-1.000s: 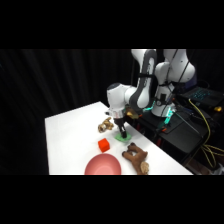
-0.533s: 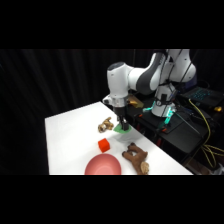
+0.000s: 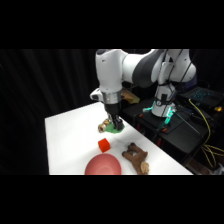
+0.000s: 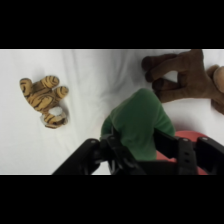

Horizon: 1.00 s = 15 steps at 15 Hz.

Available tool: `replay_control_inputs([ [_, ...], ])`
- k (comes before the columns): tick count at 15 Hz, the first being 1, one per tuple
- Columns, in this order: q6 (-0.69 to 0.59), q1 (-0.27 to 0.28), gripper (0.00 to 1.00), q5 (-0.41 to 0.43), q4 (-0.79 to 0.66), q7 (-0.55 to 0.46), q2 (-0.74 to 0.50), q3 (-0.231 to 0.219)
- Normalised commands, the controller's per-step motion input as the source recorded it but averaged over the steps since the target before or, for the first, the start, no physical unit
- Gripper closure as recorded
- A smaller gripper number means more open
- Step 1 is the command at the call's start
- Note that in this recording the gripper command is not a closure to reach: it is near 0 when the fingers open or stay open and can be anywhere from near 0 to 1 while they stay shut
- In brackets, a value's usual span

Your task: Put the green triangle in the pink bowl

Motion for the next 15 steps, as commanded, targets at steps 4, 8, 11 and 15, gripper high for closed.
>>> replay_control_inputs([
  [4, -0.33, 0.109, 1.0, -0.106, 0.8, -0.23, 0.55, 0.013],
  [8, -0.37, 0.145, 1.0, -0.096, 0.77, -0.21, 0.46, 0.025],
  [11, -0.35, 0.166, 1.0, -0.117, 0.68, -0.17, 0.39, 0.032],
  [15, -0.29, 0.093, 1.0, -0.115, 0.52, -0.2, 0.28, 0.002],
])
